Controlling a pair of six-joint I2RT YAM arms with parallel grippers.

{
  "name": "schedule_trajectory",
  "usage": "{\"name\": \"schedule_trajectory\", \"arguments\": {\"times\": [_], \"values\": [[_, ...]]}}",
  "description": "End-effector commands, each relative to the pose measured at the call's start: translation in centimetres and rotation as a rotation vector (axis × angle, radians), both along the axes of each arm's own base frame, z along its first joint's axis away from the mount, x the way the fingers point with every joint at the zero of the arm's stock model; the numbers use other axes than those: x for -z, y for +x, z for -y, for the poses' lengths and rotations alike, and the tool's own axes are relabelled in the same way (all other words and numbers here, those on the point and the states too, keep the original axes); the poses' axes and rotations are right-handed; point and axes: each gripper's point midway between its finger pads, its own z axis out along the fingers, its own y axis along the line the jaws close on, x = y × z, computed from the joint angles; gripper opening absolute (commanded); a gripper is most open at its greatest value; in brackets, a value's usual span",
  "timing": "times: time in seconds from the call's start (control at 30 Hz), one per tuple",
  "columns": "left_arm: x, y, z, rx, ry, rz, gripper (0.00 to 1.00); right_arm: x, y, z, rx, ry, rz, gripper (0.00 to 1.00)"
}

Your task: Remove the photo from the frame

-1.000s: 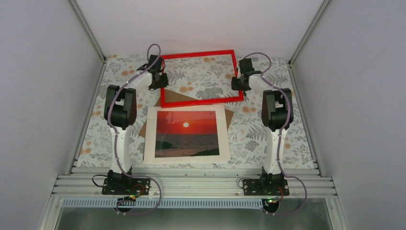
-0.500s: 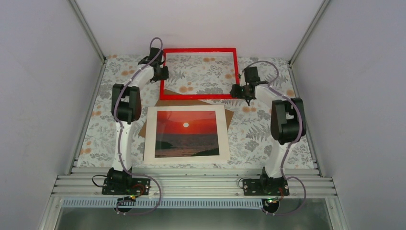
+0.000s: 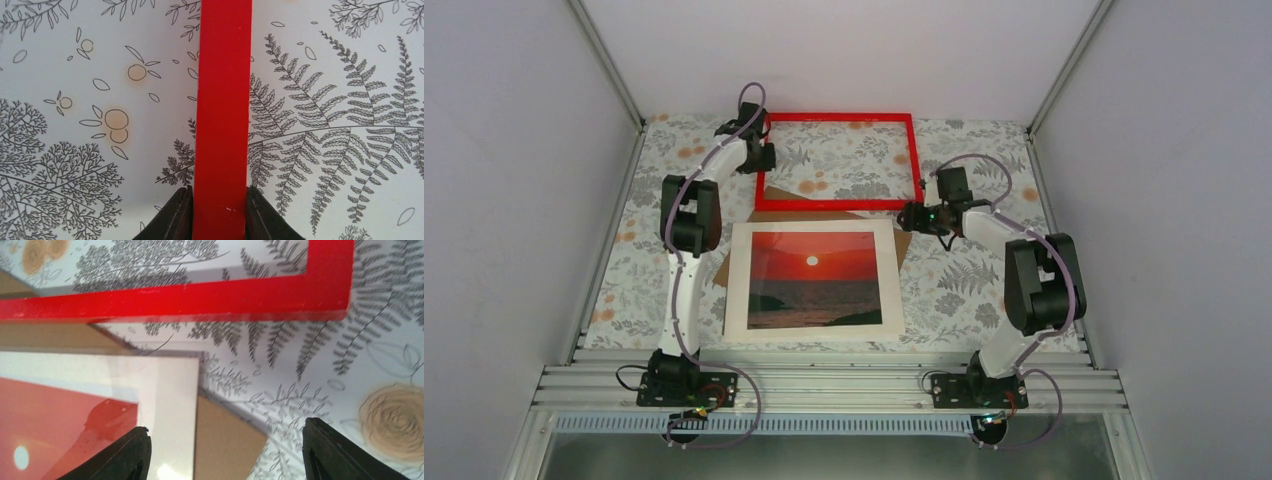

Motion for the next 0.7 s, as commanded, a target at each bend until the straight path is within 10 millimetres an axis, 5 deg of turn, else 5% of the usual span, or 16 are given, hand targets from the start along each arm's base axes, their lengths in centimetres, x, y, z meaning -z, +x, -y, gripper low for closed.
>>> {"name": "schedule_trajectory", "arguments": {"times": [0.0, 0.13, 0.37, 0.67], "values": [[-0.7, 1.3, -0.3, -0.038, -0.026, 0.046, 0.28, -1.5, -1.7, -1.6, -0.044, 0.065, 0.03, 0.68], [-1.2, 0.8, -0.4, -0.044, -0.026, 0.047, 0.43, -0.9, -3.8, -1.9, -0.058, 0.078, 0.001, 0.69], [-6.0, -0.9, -0.5, -0.059, -0.052, 0.123, 0.64, -1.5, -6.6, -2.7, -0.077, 0.116, -0.018, 0.7], [-10.2, -11.7, -2.0, -0.1, -0.1, 0.17, 0.87, -1.2, -10.9, -3.5, -0.102, 0.152, -0.064, 0.74]]}}
